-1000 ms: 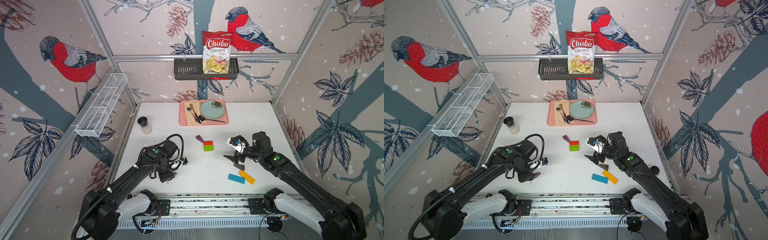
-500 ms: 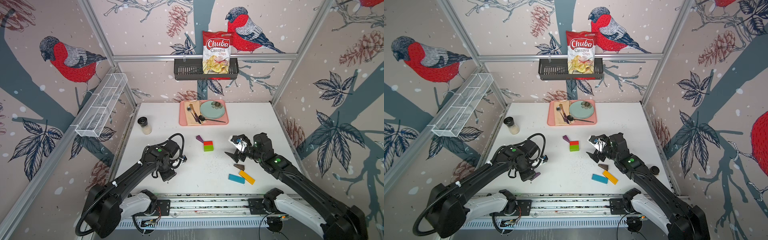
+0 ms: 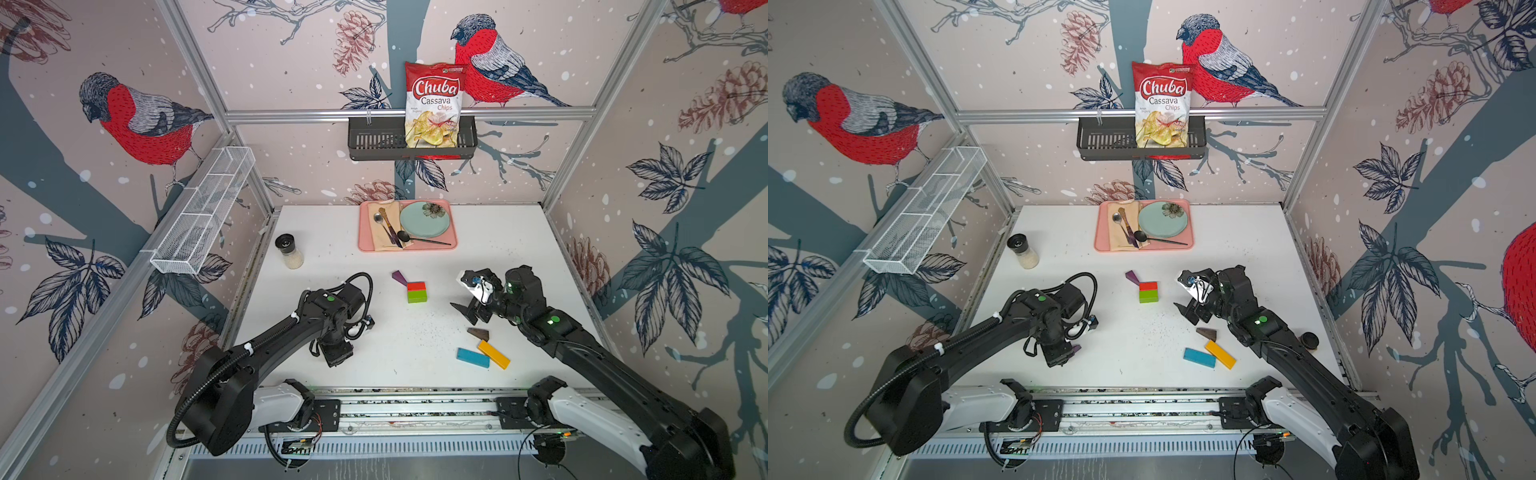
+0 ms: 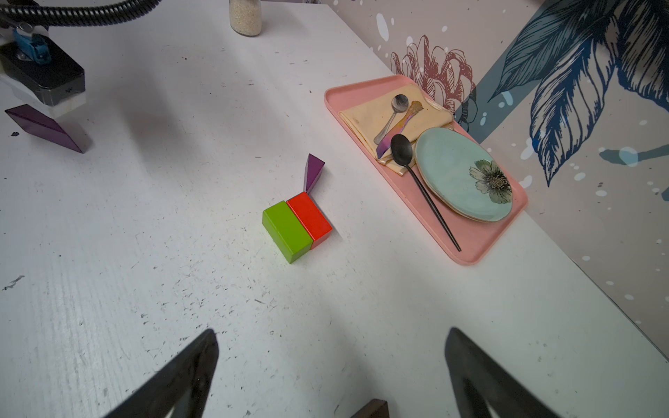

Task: Assemble a small pinwheel with building blocks
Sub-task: Pick up the building block from the center of the board.

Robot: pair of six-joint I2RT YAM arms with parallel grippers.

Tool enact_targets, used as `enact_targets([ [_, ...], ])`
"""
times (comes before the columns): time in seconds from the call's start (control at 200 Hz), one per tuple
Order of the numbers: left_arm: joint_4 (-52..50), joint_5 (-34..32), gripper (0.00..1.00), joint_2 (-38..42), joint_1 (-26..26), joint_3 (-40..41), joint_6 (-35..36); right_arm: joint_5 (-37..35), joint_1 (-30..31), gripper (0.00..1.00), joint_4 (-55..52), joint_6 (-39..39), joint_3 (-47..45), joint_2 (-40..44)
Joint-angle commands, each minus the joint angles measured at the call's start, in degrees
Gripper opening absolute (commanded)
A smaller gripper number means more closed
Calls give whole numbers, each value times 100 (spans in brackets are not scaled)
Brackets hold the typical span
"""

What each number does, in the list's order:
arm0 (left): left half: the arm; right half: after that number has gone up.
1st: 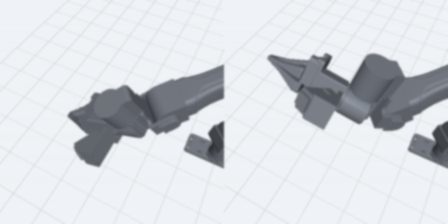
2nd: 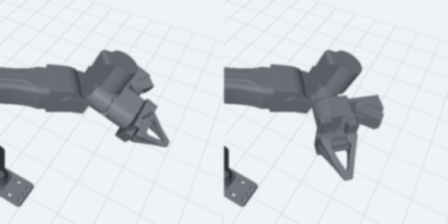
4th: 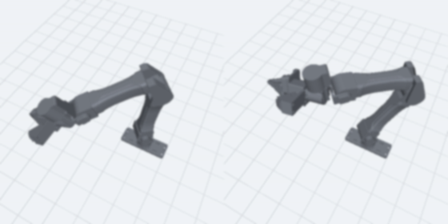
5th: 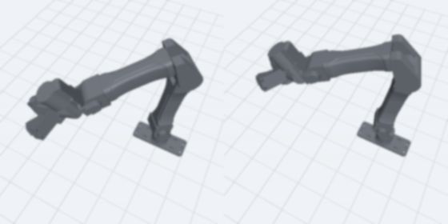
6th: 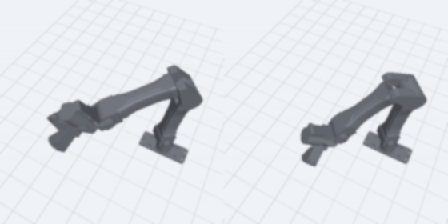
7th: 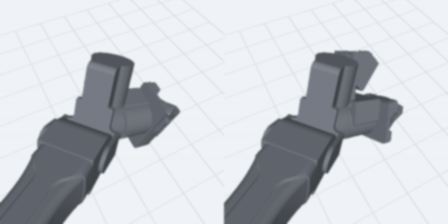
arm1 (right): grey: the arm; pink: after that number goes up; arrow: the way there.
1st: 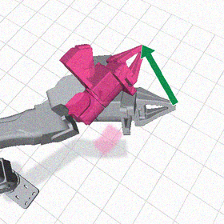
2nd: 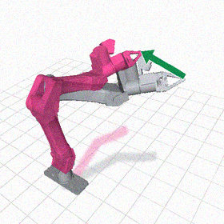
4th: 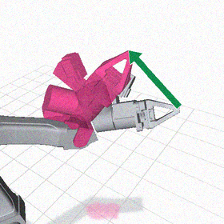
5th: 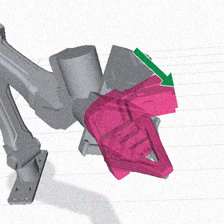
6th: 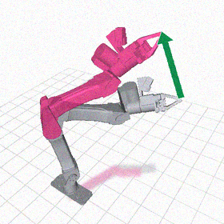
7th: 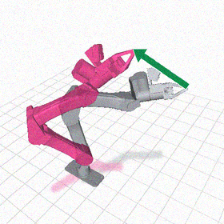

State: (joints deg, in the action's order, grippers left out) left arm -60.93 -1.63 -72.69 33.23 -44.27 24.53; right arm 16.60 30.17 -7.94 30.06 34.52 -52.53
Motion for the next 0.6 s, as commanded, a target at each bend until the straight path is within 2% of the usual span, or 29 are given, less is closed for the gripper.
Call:
enact_targets([
  [0.0, 21, -83, 60, -93, 7, -38, -179, 1, -10, 97, 50, 32, 4, -16],
  [0.345, 149, -123, 53, -753, 3, -151, -370, 27, -106, 97, 19, 79, 2, -3],
  [0.595, 167, -4, 52, -736, 8, -61, -379, 88, -200, 97, -25, 106, -25, 25],
])
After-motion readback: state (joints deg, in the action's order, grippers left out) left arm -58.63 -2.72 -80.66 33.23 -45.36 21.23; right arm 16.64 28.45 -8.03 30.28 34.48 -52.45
